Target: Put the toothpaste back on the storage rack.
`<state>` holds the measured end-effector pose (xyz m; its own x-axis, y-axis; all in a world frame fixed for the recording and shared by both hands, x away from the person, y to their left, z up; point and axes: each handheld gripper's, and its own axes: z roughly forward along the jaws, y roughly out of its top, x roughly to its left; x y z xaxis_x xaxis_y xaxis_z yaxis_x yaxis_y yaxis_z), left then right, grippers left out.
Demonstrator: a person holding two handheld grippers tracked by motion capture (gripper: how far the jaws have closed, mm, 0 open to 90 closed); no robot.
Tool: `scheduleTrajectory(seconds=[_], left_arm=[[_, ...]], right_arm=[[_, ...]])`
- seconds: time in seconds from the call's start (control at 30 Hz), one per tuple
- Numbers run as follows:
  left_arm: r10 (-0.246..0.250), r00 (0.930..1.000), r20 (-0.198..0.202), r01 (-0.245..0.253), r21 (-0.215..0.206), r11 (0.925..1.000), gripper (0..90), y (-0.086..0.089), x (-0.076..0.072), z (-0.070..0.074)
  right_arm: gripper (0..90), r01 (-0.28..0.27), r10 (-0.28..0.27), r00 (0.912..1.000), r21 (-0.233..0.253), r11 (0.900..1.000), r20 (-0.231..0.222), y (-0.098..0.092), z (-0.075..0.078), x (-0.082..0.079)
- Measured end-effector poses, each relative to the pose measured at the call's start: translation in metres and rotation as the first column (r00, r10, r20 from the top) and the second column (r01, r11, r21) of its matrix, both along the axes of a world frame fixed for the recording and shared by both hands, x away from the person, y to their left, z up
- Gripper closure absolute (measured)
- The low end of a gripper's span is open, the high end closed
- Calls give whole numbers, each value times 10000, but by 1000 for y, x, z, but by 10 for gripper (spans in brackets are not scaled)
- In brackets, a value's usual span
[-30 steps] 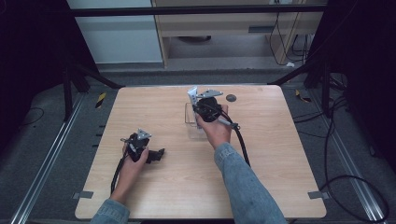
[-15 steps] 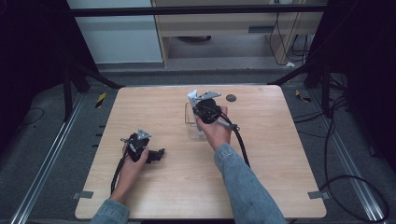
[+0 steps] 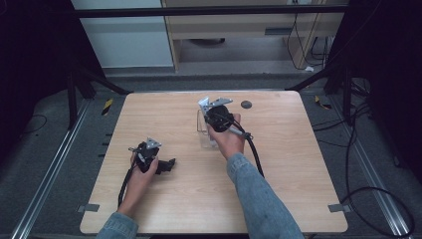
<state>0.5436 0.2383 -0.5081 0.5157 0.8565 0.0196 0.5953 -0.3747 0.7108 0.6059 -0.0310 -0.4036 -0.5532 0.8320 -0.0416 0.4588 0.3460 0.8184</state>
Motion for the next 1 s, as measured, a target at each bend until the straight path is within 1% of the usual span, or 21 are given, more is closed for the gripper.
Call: scheduleTrajectory(seconds=[0.13, 0.37, 1.0], left_arm=[[0, 10000, 0, 0, -1, 10000, 0, 0, 0, 0], [0, 10000, 1, 0, -3, 10000, 0, 0, 0, 0], [-12, 10000, 1, 12, -2, 10000, 0, 0, 0, 0]], right_arm=[[787, 66, -67, 10000, -82, 9999, -43, 2, 1, 2], [785, 86, -90, 9999, -293, 9995, -131, 11, 1, 8], [784, 105, -112, 9997, -293, 9995, -225, 15, -1, 16]])
